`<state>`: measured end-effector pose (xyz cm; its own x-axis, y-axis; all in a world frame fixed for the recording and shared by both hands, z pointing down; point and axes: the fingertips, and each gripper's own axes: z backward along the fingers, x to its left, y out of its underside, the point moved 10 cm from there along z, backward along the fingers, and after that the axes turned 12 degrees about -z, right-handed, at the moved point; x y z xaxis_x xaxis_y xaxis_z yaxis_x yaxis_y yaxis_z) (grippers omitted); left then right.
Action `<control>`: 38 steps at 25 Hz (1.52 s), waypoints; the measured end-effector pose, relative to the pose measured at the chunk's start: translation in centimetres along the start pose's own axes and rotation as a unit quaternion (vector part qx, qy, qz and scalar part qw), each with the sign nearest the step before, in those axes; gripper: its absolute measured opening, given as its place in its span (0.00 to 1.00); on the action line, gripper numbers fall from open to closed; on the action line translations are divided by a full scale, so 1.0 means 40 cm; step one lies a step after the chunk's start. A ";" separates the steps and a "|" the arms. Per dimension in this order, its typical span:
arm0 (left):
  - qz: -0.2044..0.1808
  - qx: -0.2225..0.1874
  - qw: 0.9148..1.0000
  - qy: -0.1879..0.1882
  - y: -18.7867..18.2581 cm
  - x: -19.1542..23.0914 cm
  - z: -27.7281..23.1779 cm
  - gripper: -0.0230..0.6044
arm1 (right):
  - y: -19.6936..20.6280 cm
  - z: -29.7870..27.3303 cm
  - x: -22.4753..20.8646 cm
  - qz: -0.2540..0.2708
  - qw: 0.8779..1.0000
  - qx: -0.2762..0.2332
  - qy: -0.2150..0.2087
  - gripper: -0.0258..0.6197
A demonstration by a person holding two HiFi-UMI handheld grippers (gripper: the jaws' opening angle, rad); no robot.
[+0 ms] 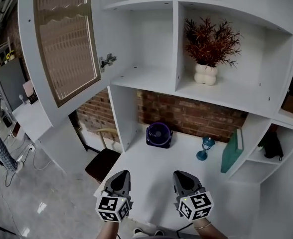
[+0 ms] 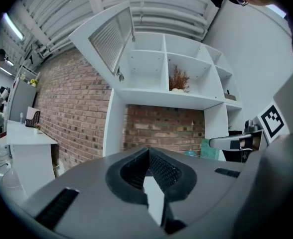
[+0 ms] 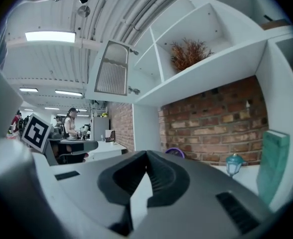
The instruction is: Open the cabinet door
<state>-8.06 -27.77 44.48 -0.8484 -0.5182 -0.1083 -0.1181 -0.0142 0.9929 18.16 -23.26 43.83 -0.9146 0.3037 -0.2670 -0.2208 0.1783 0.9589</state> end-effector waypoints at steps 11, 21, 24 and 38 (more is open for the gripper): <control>0.027 0.017 0.999 0.005 0.024 -0.047 -0.005 0.04 | 0.021 0.035 -0.028 -0.004 1.000 0.004 0.018 0.04; -0.007 0.036 0.999 0.018 0.018 -0.083 -0.003 0.04 | 0.044 0.046 -0.028 -0.011 1.000 0.014 0.011 0.04; -0.005 0.035 0.999 0.014 0.027 -0.076 -0.002 0.04 | 0.049 0.037 -0.018 -0.011 1.000 0.018 0.004 0.04; 0.004 0.037 0.999 0.034 0.044 -0.048 -0.029 0.04 | 0.055 0.005 -0.004 -0.008 1.000 0.019 0.009 0.04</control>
<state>-6.02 -27.80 46.50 -0.8129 -0.5747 -0.0941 -0.1515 0.0528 0.9870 17.91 -22.72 45.98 -0.9171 0.2841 -0.2796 -0.2219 0.2187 0.9502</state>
